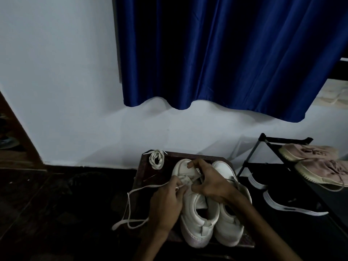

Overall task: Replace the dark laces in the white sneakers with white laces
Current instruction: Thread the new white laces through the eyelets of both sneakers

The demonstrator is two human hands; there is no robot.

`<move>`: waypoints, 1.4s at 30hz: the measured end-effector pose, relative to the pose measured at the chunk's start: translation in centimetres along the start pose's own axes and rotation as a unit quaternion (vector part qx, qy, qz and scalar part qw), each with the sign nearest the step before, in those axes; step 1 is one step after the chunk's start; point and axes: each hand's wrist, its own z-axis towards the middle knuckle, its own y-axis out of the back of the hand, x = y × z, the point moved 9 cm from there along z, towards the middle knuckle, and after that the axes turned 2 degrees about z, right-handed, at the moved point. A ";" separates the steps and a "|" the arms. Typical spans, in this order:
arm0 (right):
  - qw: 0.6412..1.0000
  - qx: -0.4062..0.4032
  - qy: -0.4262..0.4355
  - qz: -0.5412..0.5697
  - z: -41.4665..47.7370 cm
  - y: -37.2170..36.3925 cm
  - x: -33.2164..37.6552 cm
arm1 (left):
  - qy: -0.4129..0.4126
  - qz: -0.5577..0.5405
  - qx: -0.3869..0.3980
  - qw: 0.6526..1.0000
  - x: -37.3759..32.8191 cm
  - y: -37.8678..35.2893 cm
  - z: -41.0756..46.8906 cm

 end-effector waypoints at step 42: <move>0.950 0.112 0.014 0.292 7.5 4.6 22.7 | -0.206 -0.098 -0.030 0.973 0.9 -0.7 -4.5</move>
